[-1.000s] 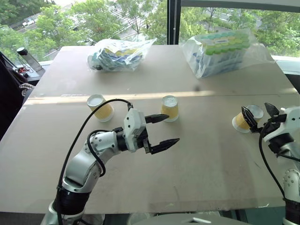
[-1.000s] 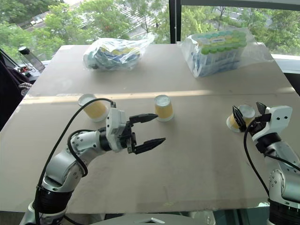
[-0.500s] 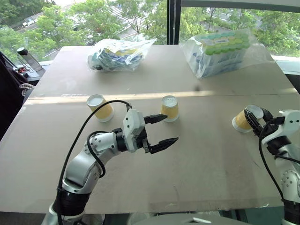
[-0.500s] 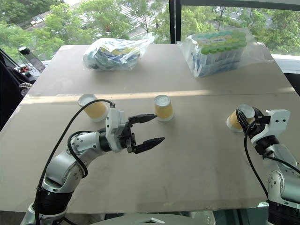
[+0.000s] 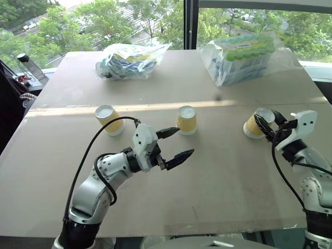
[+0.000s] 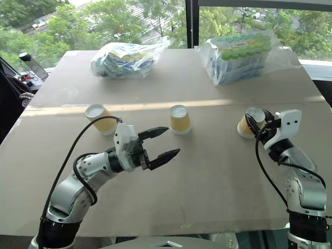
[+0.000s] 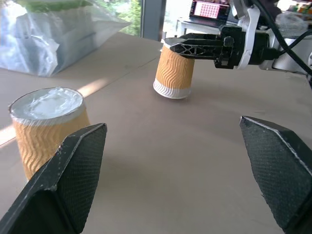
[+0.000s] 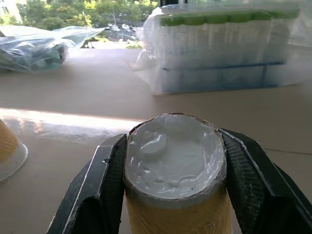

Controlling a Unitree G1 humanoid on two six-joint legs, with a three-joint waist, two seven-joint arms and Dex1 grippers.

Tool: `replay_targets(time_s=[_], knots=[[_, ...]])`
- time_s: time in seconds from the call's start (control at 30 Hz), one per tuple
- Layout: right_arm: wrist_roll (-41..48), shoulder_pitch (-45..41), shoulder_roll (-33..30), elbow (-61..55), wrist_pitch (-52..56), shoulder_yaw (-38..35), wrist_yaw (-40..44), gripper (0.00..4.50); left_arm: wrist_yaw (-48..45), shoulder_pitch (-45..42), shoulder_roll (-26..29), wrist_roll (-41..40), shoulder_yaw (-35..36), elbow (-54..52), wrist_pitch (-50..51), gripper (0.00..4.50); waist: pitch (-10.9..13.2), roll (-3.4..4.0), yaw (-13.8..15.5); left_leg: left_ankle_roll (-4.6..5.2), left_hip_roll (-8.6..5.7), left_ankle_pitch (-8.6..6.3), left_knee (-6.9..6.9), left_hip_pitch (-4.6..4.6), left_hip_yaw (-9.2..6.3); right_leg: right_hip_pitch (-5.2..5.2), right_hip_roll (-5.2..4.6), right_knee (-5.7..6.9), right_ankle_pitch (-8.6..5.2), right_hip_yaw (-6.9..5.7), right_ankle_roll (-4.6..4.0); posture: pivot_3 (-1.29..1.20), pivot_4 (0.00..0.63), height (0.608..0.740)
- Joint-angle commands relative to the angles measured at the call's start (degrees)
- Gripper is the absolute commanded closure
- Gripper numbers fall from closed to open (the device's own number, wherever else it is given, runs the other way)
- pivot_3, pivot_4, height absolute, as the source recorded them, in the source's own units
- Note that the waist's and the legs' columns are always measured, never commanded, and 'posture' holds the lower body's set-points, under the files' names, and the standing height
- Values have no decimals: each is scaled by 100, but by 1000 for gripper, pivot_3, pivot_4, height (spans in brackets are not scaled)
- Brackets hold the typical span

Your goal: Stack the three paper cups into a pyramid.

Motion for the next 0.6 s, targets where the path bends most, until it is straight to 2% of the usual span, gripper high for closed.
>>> replay_targets(time_s=[0.03, 0.23, 0.6], knots=[[-69, -437, 174, 47, 8, 454, 83, 2392, 454, 309, -154, 274, 127, -364, -224, 0, 0, 0, -1, 0, 0, 0, 0, 0, 1, -1, 0, -1, 0, 0, 0, 0, 150, 740], [-177, -972, 527, 338, 67, 1042, 123, 2392, 764, 704, -309, 606, 27, -549, -426, 0, 0, 0, 23, 0, 0, 0, 1, -3, -3, -3, -1, -3, 0, -5, 0, 0, 150, 740], [-426, -945, 647, 309, 198, 1602, 261, 2392, 1112, 1069, -455, 805, 59, -782, -501, 0, 0, 0, 7, 0, -1, 0, 1, -3, 1, -5, 0, -1, 0, -9, 0, 0, 150, 740]])
